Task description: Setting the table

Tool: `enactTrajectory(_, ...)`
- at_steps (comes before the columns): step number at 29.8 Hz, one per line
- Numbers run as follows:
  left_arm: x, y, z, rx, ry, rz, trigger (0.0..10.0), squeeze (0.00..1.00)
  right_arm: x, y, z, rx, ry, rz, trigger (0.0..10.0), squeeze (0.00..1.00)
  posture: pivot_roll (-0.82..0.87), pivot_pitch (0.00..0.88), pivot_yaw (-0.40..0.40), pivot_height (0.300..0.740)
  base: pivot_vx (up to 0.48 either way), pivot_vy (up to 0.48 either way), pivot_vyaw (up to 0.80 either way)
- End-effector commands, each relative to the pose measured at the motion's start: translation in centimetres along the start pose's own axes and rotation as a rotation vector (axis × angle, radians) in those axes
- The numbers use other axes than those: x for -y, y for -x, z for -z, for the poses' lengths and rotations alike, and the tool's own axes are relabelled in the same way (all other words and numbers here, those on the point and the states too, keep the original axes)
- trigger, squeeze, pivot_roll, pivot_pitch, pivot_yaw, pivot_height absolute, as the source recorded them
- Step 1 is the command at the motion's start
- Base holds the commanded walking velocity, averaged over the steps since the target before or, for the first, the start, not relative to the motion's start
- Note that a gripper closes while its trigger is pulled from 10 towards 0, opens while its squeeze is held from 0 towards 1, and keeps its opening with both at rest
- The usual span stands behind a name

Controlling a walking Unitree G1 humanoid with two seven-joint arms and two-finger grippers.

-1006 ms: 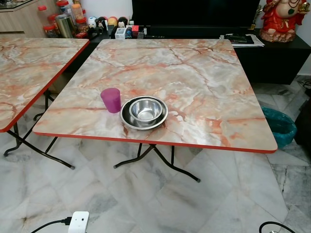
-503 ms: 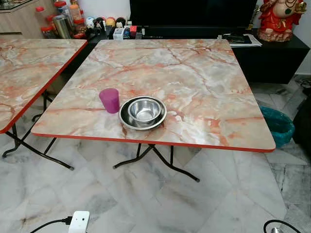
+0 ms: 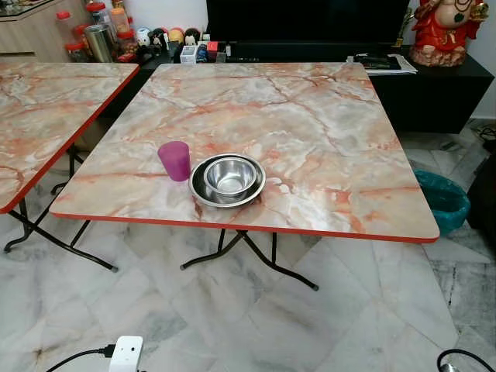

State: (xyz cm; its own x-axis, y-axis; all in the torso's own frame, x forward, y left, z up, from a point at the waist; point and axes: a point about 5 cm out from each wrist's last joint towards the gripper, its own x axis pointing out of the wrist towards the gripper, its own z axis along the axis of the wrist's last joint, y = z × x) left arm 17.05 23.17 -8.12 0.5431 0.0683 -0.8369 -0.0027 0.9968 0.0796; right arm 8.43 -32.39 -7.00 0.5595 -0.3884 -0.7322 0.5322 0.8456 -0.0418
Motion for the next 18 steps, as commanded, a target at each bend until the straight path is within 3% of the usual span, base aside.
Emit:
enactTrajectory(1, -0.4, 0.1, 0.1, -0.007, -0.013, -0.006, 10.0, 0.00, 0.1, 0.1, 0.3, -0.010, -0.053, 0.026, 10.0, 0.00, -0.12, 0.058, 0.029, 0.740, 0.000, 0.000, 0.00)
enactTrajectory(18, -0.4, 0.1, 0.1, -0.005, -0.008, -0.008, 10.0, 0.00, 0.2, 0.4, 2.4, -0.109, -0.428, 0.187, 10.0, 0.00, -0.11, 0.043, 0.045, 0.740, 0.000, 0.000, 0.00)
